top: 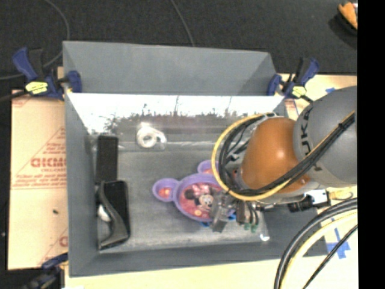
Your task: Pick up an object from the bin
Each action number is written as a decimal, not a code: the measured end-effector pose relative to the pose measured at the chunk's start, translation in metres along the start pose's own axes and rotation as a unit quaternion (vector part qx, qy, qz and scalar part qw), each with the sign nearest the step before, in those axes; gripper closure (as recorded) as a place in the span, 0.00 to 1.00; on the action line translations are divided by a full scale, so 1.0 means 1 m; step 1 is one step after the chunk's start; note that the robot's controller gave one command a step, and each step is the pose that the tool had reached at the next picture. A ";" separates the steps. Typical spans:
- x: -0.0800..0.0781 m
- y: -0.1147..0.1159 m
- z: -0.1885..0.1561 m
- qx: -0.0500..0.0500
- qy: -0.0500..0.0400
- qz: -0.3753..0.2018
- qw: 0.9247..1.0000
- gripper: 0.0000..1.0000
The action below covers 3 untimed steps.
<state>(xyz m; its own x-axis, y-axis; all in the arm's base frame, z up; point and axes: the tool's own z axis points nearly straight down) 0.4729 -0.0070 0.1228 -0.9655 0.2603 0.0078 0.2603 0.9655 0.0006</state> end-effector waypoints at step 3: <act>0.000 0.000 -0.065 0.000 0.000 -0.001 1.000 1.00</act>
Offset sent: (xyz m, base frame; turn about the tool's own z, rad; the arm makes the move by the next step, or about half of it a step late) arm -0.0002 0.0001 0.0182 0.0000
